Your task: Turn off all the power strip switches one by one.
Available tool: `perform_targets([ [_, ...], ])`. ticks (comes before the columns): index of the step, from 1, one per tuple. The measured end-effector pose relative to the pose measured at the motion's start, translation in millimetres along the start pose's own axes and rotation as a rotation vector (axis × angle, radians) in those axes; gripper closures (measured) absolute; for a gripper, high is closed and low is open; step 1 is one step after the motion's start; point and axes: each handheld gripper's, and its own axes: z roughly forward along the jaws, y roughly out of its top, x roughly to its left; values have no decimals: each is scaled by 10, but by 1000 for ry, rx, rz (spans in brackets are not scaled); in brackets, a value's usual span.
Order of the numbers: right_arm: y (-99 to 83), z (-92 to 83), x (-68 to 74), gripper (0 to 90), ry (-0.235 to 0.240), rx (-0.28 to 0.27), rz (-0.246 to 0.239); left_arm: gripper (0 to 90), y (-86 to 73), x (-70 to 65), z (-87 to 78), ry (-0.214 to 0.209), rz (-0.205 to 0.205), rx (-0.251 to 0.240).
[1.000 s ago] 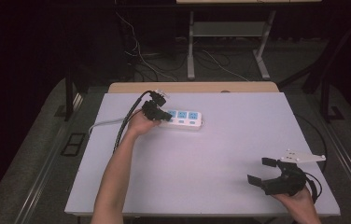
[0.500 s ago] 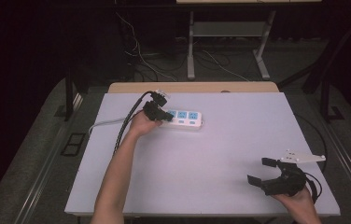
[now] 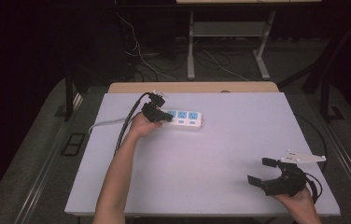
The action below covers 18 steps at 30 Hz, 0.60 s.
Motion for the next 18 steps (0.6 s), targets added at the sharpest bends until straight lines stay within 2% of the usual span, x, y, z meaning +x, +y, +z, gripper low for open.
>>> perform_targets([
  [3,0,0,-4,6,-1,0,0,898,8,-15,0,9,12,6],
  [11,1,-7,-8,6,-3,-3,1,898,8,-4,-6,4,-1,9],
  [14,0,-10,-15,6,-3,-5,1,897,27,-9,-30,15,-4,-12],
  [15,-1,-9,-18,6,-4,-5,0,897,30,-11,-31,21,9,-4],
  [18,-1,-8,-24,6,-6,-4,2,897,33,-5,-37,23,14,1],
])
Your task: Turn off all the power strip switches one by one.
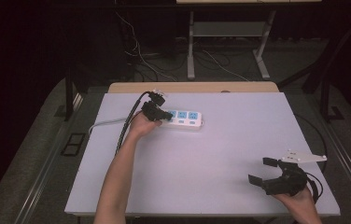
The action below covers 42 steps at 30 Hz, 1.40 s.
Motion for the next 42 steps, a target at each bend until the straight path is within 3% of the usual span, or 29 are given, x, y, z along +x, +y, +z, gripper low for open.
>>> perform_targets([
  [14,-1,1,-2,6,0,-2,2,896,106,-86,-115,-18,46,-19],
  [22,-1,-1,-7,6,2,-2,3,896,193,-195,-108,-15,98,-8],
  [42,-1,-5,-8,6,3,-1,3,896,227,-285,57,-36,114,-1],
])
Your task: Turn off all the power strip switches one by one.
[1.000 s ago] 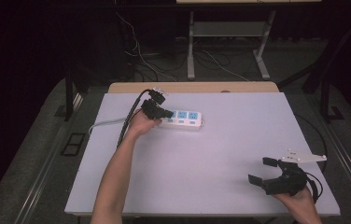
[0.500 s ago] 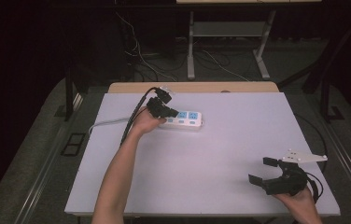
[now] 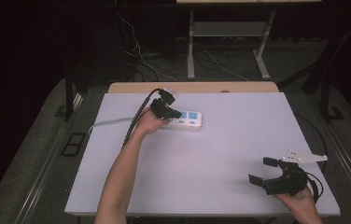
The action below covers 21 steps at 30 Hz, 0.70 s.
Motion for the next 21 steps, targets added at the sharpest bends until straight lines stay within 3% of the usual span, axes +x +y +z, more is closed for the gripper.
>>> perform_targets([
  [18,-2,-7,-9,6,1,0,-3,896,-34,-14,185,-6,-7,21],
  [21,-3,-17,-6,6,1,-3,0,896,-27,-24,191,5,7,22],
])
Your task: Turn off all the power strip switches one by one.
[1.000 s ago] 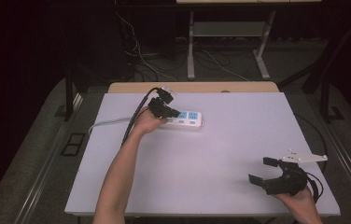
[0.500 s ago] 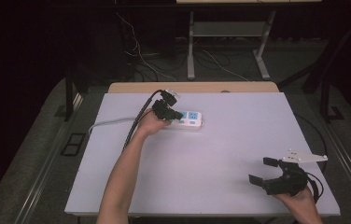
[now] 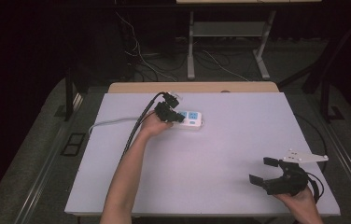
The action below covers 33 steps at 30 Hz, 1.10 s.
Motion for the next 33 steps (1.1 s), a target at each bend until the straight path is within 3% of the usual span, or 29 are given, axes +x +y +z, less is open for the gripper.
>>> perform_targets([
  [12,1,10,4,6,1,5,-4,898,-11,-22,-3,10,13,1],
  [15,4,11,9,6,0,8,-7,898,-40,-11,0,4,-9,-23],
  [33,3,6,7,6,0,5,-5,899,-72,13,10,-11,-70,-39],
])
